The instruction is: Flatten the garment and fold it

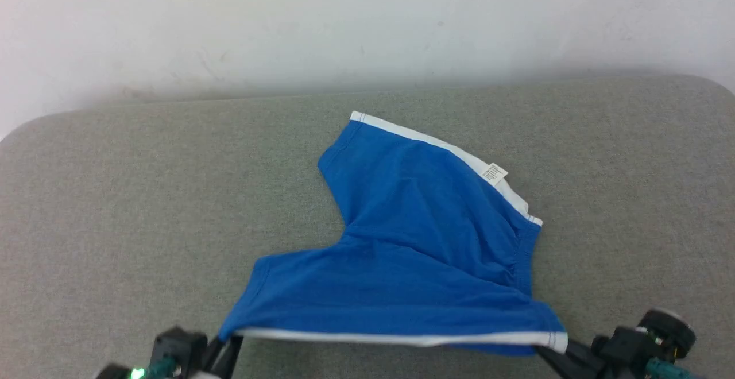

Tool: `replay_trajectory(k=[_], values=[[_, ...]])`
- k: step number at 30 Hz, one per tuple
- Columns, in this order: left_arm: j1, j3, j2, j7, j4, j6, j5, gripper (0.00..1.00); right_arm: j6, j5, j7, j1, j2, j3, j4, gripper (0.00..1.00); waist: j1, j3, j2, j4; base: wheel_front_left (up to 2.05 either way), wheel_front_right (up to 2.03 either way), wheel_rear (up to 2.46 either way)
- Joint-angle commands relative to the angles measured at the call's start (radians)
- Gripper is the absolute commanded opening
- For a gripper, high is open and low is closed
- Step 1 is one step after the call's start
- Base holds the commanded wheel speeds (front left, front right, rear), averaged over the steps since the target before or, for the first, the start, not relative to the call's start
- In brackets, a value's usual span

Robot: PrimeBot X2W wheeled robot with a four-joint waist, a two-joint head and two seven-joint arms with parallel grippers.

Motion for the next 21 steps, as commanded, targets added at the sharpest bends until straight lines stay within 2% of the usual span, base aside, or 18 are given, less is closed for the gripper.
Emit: replay_trajectory(k=[1, 7, 10, 15, 21], values=[[-0.059, 0.006, 0.014, 0.013, -0.009, -0.003, 0.027, 0.00, -0.002, -0.019, -0.005, -0.007, 0.019, -0.043, -0.012, 0.00, 0.0003, 0.013, 0.0000, -0.009, 0.00, 0.00, 0.00], [-0.319, -0.020, 0.006, 0.110, 0.033, -0.095, 0.145, 0.00, -0.002, -0.069, 0.029, -0.082, 0.069, -0.126, -0.024, 0.00, 0.0003, 0.099, 0.0000, -0.067, 0.00, 0.00, 0.00], [-0.463, -0.026, -0.030, 0.156, 0.086, -0.157, 0.180, 0.00, -0.002, -0.082, 0.041, -0.142, 0.093, -0.161, -0.015, 0.00, 0.0003, 0.161, 0.0000, -0.108, 0.00, 0.00, 0.00], [-0.683, -0.035, -0.079, 0.216, 0.237, -0.256, 0.232, 0.00, -0.002, -0.120, 0.054, -0.261, 0.146, -0.188, 0.032, 0.00, 0.0003, 0.267, 0.0000, -0.174, 0.00, 0.00, 0.00], [-0.872, -0.042, -0.165, 0.260, 0.470, -0.363, 0.234, 0.00, -0.002, -0.129, 0.067, -0.390, 0.223, -0.186, 0.136, 0.00, 0.0003, 0.363, 0.0000, -0.225, 0.00, 0.00, 0.00]])
